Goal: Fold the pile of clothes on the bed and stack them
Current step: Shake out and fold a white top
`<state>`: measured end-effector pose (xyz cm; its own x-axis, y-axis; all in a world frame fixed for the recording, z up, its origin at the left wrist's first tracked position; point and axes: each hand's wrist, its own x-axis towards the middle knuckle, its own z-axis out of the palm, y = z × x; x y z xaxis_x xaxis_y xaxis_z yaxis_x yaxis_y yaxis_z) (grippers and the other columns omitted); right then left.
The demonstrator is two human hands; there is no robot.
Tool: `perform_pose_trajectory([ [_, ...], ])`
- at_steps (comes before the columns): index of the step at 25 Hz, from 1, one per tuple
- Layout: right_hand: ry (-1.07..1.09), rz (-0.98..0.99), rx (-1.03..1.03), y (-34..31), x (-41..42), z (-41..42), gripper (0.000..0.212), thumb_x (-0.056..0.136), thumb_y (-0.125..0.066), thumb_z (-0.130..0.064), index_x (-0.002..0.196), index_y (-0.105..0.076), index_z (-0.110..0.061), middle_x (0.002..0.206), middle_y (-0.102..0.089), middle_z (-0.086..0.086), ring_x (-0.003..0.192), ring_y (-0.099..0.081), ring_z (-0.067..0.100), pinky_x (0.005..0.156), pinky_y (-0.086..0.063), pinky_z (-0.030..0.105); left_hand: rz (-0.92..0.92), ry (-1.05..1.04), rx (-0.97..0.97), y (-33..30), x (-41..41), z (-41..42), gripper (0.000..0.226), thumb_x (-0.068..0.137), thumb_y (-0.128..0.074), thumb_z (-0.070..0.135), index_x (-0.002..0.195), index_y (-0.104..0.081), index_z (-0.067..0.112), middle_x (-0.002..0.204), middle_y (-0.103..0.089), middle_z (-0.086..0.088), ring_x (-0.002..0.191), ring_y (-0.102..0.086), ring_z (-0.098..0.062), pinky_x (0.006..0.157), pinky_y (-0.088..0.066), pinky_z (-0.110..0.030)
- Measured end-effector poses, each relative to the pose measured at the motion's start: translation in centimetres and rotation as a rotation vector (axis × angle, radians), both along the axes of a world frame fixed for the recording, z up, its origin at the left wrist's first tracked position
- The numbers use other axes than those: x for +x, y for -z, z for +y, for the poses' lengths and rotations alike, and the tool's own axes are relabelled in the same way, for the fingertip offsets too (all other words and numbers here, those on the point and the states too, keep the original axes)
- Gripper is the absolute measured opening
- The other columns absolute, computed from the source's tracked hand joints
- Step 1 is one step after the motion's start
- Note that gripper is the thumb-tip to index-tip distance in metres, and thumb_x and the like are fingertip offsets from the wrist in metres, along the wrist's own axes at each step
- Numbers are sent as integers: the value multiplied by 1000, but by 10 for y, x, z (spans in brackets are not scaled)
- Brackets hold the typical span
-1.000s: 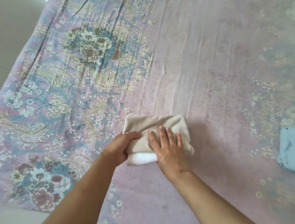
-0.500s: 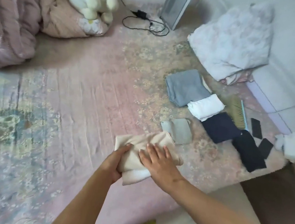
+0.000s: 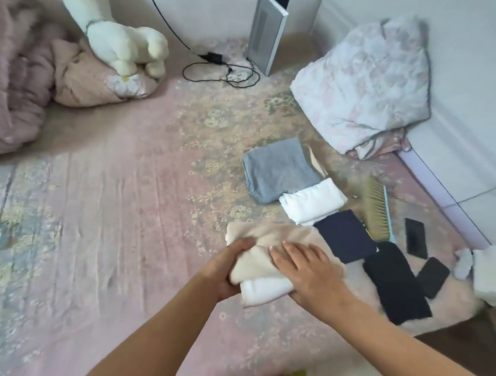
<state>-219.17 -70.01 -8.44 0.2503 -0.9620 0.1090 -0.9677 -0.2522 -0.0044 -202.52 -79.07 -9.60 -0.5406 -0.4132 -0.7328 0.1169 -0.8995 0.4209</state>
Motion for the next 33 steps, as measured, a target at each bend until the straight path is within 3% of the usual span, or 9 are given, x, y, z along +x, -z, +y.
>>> perform_pose_trajectory([
  [5, -108, 3, 31, -10, -104, 15, 54, 72, -46, -12, 126, -50, -12, 121, -61, 15, 109, -60, 32, 90, -50, 44, 113, -176, 59, -1, -100, 38, 50, 76, -61, 29, 118, -62, 2, 107, -66, -21, 93, -65, -33, 89, -51, -43],
  [9, -186, -132, 258, -5, -138, 17, 70, 72, -56, -26, 138, -40, -12, 142, -45, 14, 131, -43, 28, 108, -31, 40, 106, -285, 23, -6, -121, 46, 38, 79, -56, 27, 104, -69, 1, 98, -68, -21, 85, -67, -31, 84, -52, -41],
  [11, -233, -235, 306, -9, -148, 17, 61, 77, -52, -36, 134, -46, -13, 134, -53, 8, 122, -52, 22, 100, -45, 36, 0, -295, -25, -8, -113, 44, 34, 84, -54, 27, 103, -67, 2, 95, -70, -18, 84, -68, -29, 82, -51, -39],
  [14, -202, -176, 295, -14, -149, 12, 47, 84, -44, -36, 121, -61, -13, 114, -64, 1, 101, -65, 18, 81, -56, 33, -148, -321, -77, 2, -86, 37, 33, 91, -53, 30, 109, -64, 5, 97, -71, -15, 90, -67, -27, 81, -51, -38],
  [17, -120, -14, 520, -11, -148, 2, 44, 97, -41, -33, 139, -43, -17, 134, -49, -1, 122, -48, 19, 98, -41, 35, -231, -374, -88, 10, -57, 35, 27, 94, -51, 29, 107, -62, 8, 94, -70, -12, 91, -64, -26, 79, -51, -38],
  [19, -89, 67, 681, -8, -149, -1, 43, 99, -40, -31, 139, -41, -16, 132, -49, 1, 119, -47, 21, 95, -40, 37, -268, -414, -83, 14, -43, 39, 28, 94, -50, 30, 109, -61, 9, 96, -69, -12, 93, -63, -25, 78, -51, -38],
  [23, -32, 85, 756, 5, -174, 0, 36, 98, -37, -27, 132, -45, -16, 120, -54, 2, 108, -52, 23, 83, -43, 36, -287, -445, -85, 5, -51, 37, 31, 93, -51, 30, 113, -61, 9, 96, -70, -12, 93, -64, -26, 78, -51, -38],
  [28, -36, 81, 801, 12, -230, -12, 40, 98, -35, -30, 135, -43, -19, 126, -54, 0, 114, -51, 21, 92, -43, 37, -301, -453, -101, 4, -106, 23, 28, 92, -52, 29, 108, -63, 9, 90, -72, -10, 84, -68, -23, 70, -52, -35],
  [33, -67, 112, 799, 23, -320, -36, 35, 99, -34, -28, 131, -45, -17, 124, -54, 2, 110, -53, 22, 88, -44, 36, -315, -527, -121, 9, -183, 17, 21, 94, -48, 26, 100, -64, 13, 79, -73, -6, 72, -69, -19, 67, -50, -35],
])
